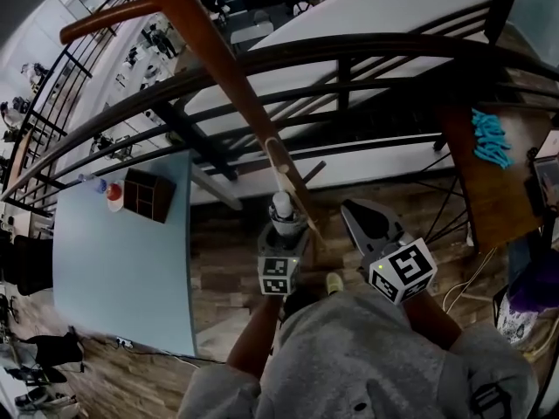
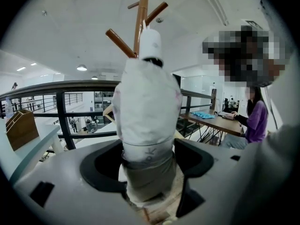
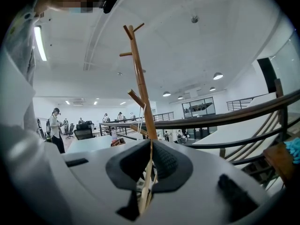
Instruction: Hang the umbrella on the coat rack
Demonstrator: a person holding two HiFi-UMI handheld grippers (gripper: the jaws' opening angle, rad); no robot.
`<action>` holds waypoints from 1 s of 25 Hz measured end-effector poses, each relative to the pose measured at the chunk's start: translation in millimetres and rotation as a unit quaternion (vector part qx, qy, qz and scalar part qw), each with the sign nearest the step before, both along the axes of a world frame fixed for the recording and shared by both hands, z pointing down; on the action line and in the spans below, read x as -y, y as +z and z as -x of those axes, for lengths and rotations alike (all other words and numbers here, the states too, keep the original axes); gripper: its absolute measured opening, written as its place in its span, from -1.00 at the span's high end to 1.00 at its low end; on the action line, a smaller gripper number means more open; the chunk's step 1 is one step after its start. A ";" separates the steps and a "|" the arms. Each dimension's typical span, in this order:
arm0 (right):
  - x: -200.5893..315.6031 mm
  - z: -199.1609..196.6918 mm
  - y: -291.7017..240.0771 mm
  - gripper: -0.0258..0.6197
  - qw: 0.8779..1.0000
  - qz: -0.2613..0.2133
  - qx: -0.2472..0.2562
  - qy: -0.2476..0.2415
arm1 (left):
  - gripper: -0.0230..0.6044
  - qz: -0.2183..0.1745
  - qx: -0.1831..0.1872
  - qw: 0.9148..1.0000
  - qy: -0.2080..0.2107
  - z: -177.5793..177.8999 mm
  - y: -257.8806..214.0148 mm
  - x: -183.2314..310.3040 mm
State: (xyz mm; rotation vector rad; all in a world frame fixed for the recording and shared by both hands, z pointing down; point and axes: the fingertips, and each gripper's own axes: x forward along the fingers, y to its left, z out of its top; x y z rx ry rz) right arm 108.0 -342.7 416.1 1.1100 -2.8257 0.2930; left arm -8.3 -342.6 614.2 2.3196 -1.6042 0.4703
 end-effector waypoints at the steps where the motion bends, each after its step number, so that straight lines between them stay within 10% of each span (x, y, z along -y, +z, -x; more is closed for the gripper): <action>1: -0.8 0.3 -0.2 0.83 1.000 0.000 0.001 -0.001 | -0.13 -0.005 -0.001 1.000 0.000 0.0 -4.0 -1.3; 14: -6.4 7.2 3.2 0.83 1.000 0.004 0.011 -0.021 | -0.07 -0.062 -0.043 0.995 -0.061 18.8 -89.3 -34.1; 25: -14.3 15.9 0.7 0.83 1.000 -0.002 0.012 -0.015 | 0.81 -0.092 -0.057 0.992 -0.063 23.0 -153.7 -49.2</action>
